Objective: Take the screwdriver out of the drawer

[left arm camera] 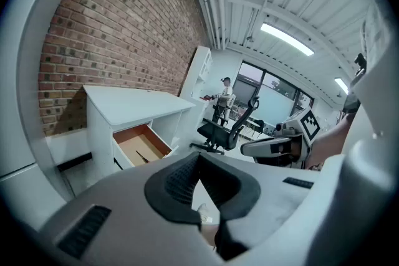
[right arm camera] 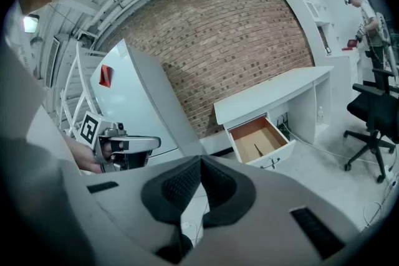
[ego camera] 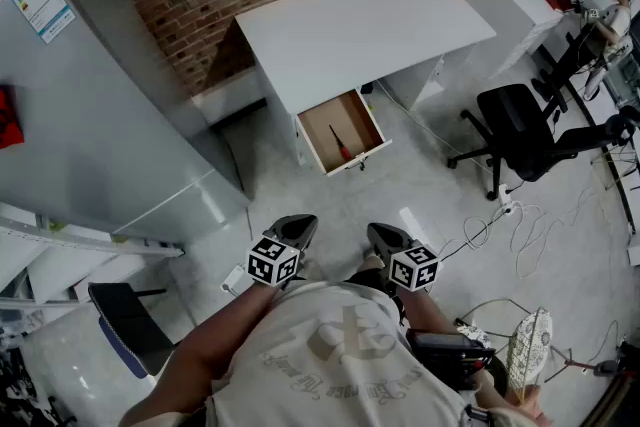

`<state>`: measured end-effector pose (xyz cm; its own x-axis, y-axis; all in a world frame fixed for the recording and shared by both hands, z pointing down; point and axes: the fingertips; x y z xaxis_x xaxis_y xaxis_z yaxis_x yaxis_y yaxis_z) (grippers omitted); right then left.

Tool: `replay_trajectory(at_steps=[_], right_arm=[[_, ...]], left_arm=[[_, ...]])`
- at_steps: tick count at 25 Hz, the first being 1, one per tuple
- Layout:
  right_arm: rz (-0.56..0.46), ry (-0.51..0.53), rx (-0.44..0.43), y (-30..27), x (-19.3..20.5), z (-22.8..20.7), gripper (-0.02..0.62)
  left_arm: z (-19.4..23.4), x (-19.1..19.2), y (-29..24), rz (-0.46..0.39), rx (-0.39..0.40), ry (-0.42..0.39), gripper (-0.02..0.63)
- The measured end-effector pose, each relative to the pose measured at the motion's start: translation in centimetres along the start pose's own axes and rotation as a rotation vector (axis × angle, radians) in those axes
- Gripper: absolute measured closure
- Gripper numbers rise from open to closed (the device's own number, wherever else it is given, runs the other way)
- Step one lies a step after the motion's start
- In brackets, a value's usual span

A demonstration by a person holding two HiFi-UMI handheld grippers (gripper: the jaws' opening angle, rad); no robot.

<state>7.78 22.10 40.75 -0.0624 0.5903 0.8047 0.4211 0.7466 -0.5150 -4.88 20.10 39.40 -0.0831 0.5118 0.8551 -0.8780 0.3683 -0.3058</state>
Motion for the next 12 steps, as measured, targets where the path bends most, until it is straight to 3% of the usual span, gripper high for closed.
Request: replay_trajectory(at_steps=[5,12], right_arm=[[0.026,0.004,-0.005,1.7,1.3,1.3,0.572],[0.03,0.022,-0.002,1.7,0.9,1.4,0.572]], left_arm=[[-2.0,1.5,0.9,0.014,0.004,0.033,0.585],[-1.7,1.2,1.4,0.013,-0.001,0.025,0.586]])
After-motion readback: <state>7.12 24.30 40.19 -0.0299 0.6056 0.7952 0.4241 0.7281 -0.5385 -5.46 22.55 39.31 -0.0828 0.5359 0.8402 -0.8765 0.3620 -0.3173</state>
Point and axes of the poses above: the fingertips, and each gripper's own axes: y backward along the fingers, z to its left, x out of its underside, and after that the axes turned 14 degrees about x, right-handed
